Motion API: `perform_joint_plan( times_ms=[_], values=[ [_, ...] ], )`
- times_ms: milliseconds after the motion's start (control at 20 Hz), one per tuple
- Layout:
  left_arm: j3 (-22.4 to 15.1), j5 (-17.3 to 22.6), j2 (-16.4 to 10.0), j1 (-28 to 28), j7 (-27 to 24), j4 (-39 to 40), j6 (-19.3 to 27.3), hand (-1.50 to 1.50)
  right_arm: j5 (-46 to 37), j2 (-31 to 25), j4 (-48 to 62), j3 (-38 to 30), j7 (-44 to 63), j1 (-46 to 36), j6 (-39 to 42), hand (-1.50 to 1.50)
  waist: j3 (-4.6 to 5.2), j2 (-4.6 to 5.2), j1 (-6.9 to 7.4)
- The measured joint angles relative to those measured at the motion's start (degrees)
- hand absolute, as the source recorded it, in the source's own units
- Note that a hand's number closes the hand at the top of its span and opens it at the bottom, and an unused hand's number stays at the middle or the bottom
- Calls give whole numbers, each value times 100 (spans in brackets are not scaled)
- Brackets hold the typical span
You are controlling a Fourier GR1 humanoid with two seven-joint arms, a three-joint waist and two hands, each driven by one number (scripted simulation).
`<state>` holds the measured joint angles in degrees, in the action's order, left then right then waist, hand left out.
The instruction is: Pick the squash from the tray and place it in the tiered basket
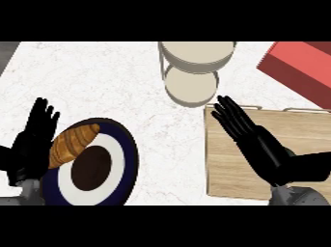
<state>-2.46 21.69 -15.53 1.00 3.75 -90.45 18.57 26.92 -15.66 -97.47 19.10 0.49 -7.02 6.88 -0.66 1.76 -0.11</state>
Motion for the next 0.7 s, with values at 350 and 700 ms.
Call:
perform_joint_plan(
  times_ms=[350,700],
  values=[
    [-446,-276,-244,97,250,57,-355,0,-782,-638,-373,-1337,-1050,535,-685,-150,54,-200,-565],
    [-853,-294,-315,227,488,99,-830,0,-1254,-242,-250,-2781,-2467,1792,-2038,-150,50,-204,-550]
  ],
)
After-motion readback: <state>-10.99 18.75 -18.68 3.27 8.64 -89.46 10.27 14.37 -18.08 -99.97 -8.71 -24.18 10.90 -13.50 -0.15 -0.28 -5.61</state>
